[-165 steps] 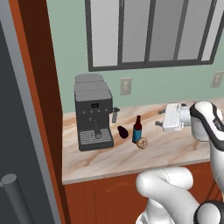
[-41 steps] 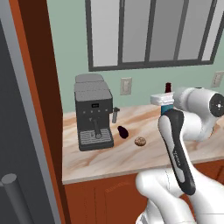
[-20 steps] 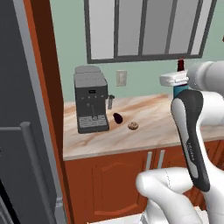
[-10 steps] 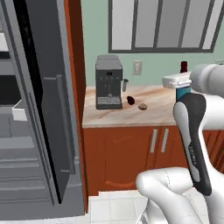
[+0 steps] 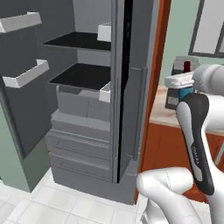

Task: Place the beer on the top shelf of the fridge to keep it out of children's reach, and place the mushroom and eggplant on lower shelves for easy access.

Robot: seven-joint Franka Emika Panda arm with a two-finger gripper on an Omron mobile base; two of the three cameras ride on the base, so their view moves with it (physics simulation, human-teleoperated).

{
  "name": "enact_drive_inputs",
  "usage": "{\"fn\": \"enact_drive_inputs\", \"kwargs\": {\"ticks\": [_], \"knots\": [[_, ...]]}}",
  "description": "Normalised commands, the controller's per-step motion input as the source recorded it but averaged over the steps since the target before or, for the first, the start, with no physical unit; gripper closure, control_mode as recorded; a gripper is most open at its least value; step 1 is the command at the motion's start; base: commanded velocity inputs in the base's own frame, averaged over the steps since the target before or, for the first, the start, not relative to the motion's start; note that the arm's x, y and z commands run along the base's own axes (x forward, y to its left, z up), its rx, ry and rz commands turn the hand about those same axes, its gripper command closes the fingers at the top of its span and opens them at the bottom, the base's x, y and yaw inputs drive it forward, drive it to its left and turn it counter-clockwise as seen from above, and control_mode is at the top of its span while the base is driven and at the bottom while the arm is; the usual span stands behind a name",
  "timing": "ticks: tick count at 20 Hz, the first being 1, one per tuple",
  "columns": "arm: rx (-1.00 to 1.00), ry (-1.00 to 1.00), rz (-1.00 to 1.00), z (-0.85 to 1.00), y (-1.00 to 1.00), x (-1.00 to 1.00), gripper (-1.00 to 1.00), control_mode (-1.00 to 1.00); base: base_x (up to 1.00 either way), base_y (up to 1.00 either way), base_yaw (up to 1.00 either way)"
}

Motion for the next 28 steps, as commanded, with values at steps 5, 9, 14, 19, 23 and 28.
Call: {"fn": "enact_drive_inputs", "kwargs": {"ticks": [5,9,14,19,23,28], "knots": [[0.00,0.00,0.00,0.00,0.00,0.00,1.00,1.00,0.10,1.00,0.58],[0.00,0.00,0.00,0.00,0.00,0.00,1.00,1.00,0.21,1.00,0.51],[0.00,0.00,0.00,0.00,0.00,0.00,1.00,1.00,0.37,0.89,0.25],[0.00,0.00,0.00,0.00,0.00,0.00,1.00,1.00,0.17,0.30,-0.22],[0.00,0.00,0.00,0.00,0.00,0.00,1.00,1.00,0.13,0.13,-0.52],[0.00,0.00,0.00,0.00,0.00,0.00,1.00,1.00,0.13,0.12,-0.61]]}}
